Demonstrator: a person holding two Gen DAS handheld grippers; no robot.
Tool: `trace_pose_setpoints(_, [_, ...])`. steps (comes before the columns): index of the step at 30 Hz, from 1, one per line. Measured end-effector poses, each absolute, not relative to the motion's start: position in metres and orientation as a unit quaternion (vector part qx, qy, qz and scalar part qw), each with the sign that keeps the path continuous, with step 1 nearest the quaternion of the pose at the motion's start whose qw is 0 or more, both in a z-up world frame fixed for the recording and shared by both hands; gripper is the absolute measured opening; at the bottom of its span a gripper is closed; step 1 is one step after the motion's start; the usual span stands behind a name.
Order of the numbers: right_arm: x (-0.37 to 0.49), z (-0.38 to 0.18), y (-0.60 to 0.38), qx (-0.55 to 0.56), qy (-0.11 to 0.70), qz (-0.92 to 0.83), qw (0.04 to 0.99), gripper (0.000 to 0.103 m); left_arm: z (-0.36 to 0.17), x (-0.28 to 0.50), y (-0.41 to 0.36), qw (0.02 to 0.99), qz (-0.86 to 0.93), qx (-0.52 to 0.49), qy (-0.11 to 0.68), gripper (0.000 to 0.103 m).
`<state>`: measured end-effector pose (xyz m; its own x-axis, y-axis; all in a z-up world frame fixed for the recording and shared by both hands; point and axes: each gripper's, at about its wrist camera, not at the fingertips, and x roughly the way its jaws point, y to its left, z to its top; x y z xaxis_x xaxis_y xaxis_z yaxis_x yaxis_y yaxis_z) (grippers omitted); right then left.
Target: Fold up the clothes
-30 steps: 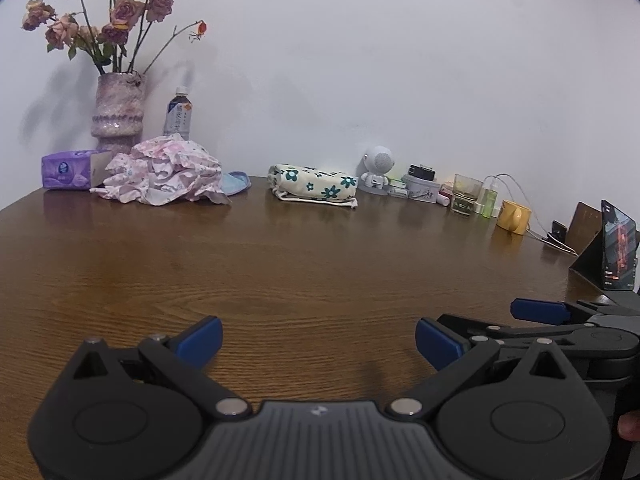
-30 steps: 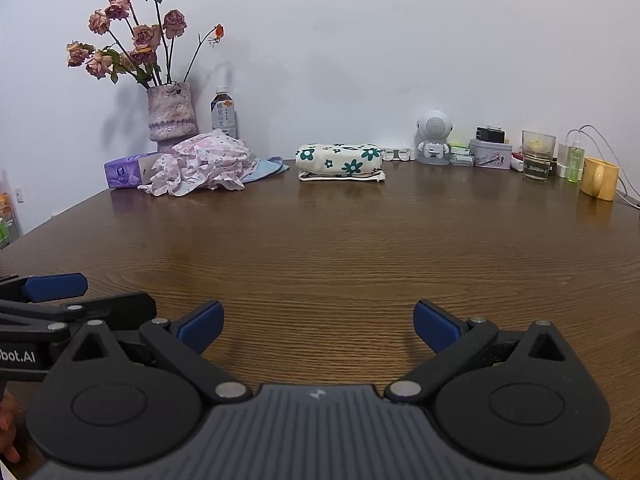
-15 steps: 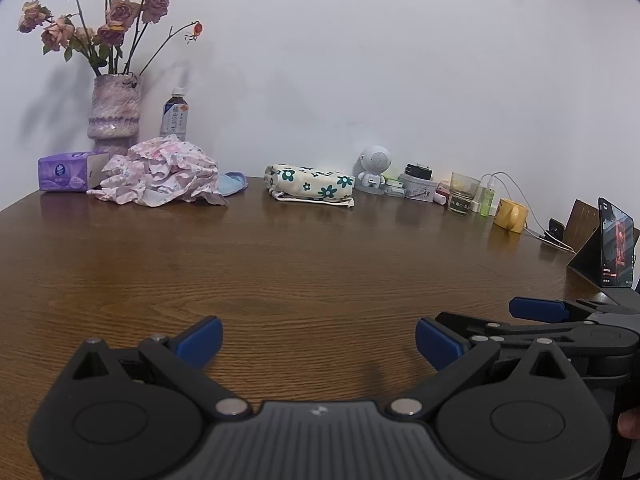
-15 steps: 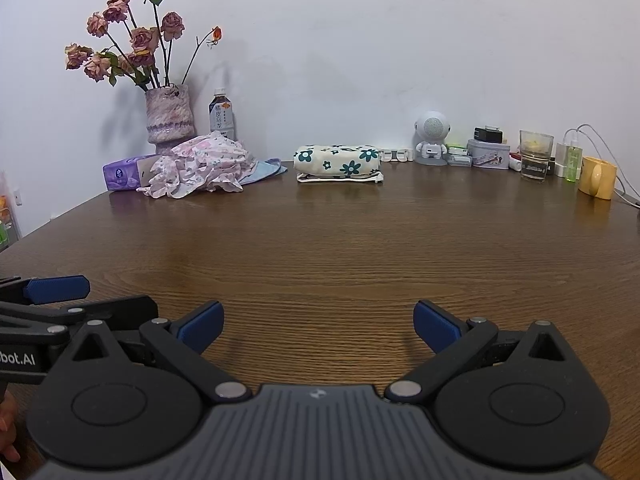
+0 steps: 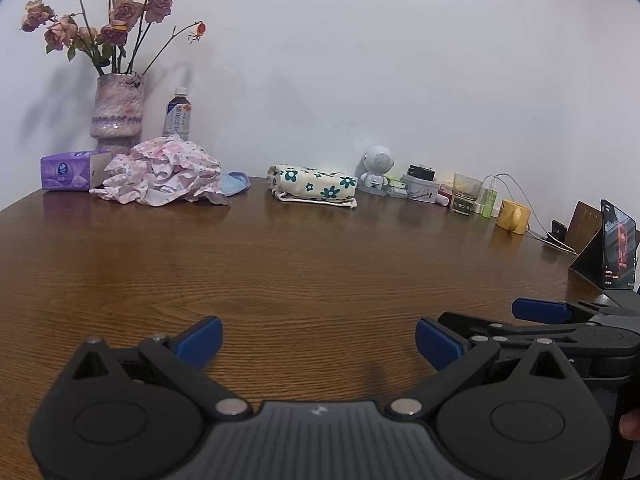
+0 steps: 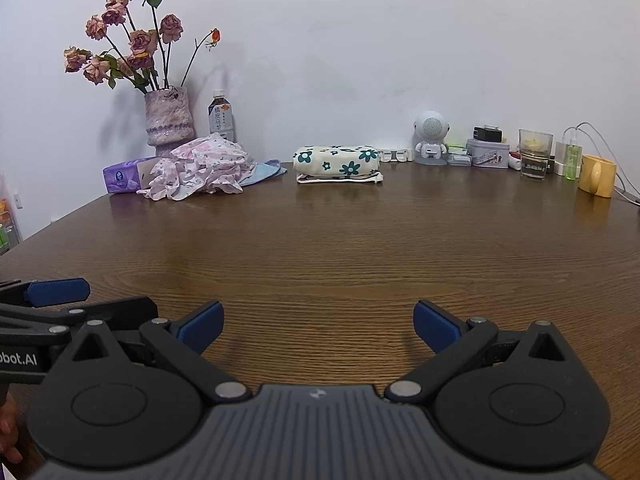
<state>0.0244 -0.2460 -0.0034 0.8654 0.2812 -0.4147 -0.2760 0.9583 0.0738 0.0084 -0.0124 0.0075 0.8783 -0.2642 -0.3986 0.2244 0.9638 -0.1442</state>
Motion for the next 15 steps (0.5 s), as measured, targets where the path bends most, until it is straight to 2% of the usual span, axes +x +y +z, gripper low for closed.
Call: trace_pose_setpoints(15, [0.0238,-0.0028,-0.2448,0.006,0.216,0.144,0.966,0.103,0.0080,0.0088,-0.0113,0.968,-0.129,-0.045,0.211,0.103])
